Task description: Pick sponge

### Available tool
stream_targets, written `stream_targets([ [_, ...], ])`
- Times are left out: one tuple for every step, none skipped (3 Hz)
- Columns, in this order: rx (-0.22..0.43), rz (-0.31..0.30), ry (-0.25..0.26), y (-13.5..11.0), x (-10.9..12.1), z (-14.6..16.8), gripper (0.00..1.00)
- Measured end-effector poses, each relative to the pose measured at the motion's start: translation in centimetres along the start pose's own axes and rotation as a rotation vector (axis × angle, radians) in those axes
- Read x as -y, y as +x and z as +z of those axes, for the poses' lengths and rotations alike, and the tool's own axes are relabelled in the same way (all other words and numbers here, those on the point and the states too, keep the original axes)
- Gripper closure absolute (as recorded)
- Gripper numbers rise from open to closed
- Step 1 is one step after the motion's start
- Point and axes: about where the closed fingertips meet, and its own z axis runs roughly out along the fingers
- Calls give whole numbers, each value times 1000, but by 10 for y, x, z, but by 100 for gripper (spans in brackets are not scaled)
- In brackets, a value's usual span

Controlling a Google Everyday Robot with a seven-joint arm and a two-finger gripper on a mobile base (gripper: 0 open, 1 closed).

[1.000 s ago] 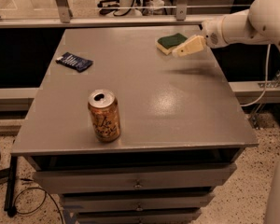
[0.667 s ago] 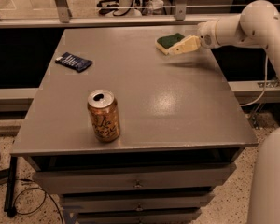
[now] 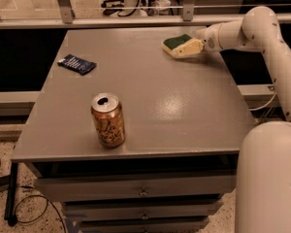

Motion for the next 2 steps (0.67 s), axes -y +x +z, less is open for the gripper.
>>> stream_targets([
  [-12,14,-10,8,4,2,41],
  [-12,13,-14,6,4,-5,64],
])
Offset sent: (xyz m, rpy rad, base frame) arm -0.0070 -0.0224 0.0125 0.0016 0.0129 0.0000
